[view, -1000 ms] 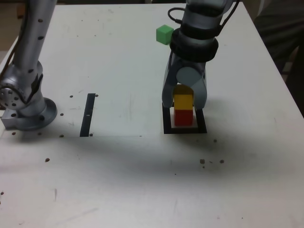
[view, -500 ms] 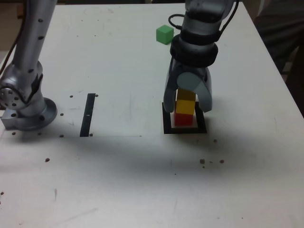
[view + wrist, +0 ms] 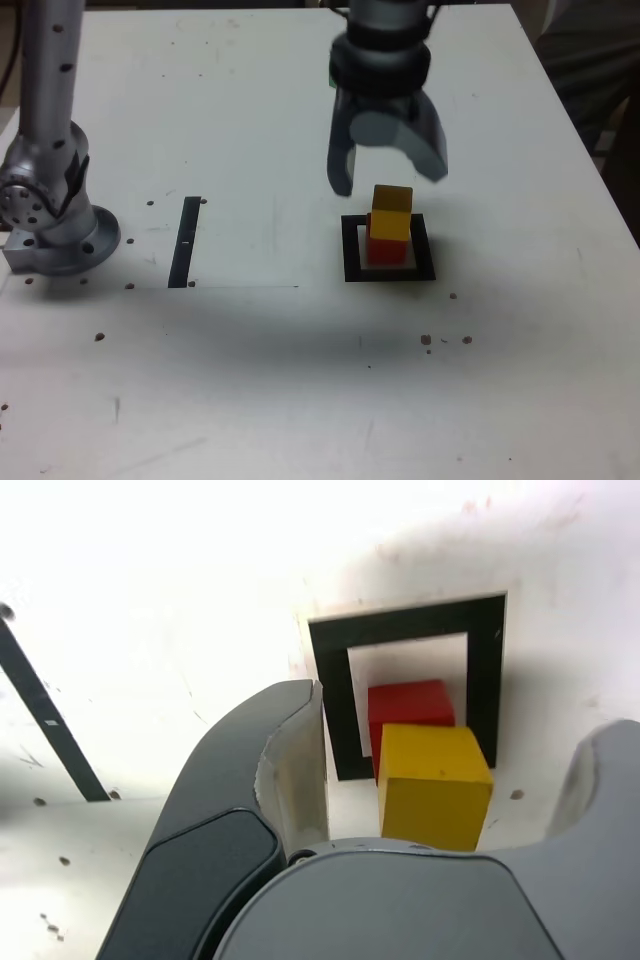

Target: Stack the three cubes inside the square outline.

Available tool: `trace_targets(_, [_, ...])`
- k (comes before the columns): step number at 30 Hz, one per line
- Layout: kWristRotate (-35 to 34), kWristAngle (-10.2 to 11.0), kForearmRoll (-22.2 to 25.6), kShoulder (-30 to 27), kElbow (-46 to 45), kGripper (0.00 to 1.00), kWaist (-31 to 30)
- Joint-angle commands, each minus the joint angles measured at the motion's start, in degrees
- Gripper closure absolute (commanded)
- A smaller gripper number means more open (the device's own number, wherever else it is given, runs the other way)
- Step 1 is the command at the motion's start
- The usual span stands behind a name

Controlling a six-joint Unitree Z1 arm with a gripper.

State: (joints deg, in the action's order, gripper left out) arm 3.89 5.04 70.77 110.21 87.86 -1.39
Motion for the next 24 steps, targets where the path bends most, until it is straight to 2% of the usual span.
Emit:
trace_targets(1, [0.35,0.68,0.40,-1.43,-0.36,0.00,0.98])
trace_targets(5, [2.42,1.37,0.72,-2.95,-1.27,0.00,3.78])
trace_targets(11, [9.37,2.72,1.35,-3.60,-1.91,0.00,9.63])
trace_targets(24, [25.35,9.67,0.61,-4.03,-2.53,0.00,22.01])
